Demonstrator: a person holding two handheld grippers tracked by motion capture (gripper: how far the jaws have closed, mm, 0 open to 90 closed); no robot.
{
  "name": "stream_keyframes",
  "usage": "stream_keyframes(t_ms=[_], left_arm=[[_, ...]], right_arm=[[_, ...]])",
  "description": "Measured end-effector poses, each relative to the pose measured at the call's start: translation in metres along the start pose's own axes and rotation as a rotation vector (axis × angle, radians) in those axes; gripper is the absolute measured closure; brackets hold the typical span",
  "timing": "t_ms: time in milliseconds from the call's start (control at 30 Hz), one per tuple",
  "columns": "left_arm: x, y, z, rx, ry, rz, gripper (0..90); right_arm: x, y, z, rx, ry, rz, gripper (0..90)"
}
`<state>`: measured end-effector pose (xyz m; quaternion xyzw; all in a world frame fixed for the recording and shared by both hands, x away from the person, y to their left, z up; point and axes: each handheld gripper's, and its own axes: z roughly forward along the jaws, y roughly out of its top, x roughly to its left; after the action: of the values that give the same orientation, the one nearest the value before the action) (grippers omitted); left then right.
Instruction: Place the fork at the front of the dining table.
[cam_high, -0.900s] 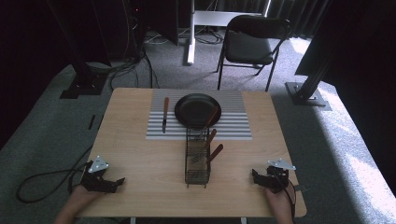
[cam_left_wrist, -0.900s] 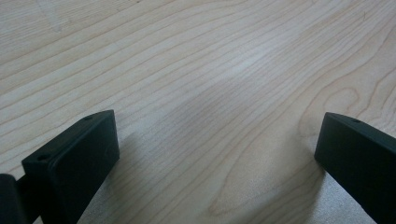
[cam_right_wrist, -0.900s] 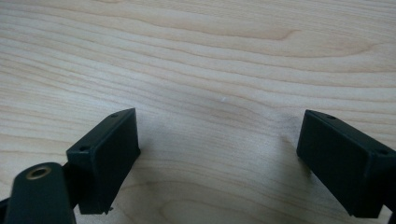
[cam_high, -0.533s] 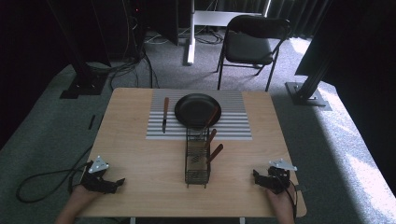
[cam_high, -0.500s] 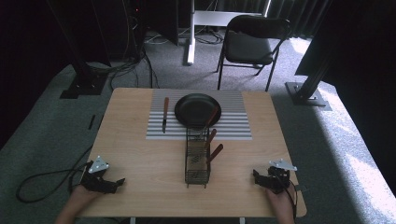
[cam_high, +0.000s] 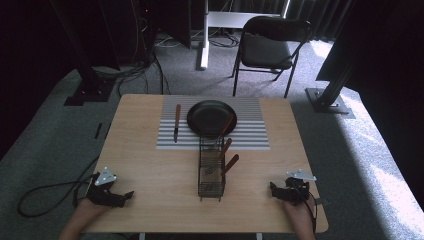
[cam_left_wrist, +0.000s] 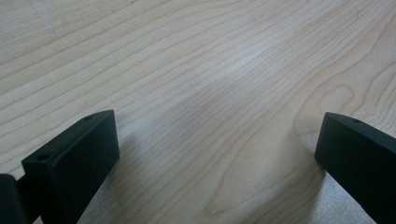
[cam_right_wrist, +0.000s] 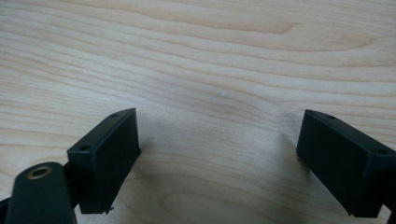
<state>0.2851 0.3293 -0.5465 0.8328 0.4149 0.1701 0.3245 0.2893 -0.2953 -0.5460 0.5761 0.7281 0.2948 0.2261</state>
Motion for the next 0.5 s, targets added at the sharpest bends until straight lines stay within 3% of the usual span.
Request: stream_keyframes(t_ms=[100, 200, 400, 500], left_arm=[[0.000, 0.000, 0.000, 0.000, 0.000, 0.000, 0.0], [0.000, 0.000, 0.000, 0.000, 0.000, 0.000, 0.0], [0.000, 0.000, 0.000, 0.000, 0.000, 0.000, 0.0], [0.000, 0.000, 0.000, 0.000, 0.000, -0.001, 0.0]], right_arm=[[0.007, 0.001, -0.003, 0.027, 0.005, -0.002, 12.7], [0.014, 0.003, -0.006, 0.050, 0.039, -0.003, 13.6], [0.024, 0.009, -0.015, 0.039, 0.080, -0.005, 15.7], [0.034, 0.016, -0.028, 0.018, 0.132, -0.008, 16.0]])
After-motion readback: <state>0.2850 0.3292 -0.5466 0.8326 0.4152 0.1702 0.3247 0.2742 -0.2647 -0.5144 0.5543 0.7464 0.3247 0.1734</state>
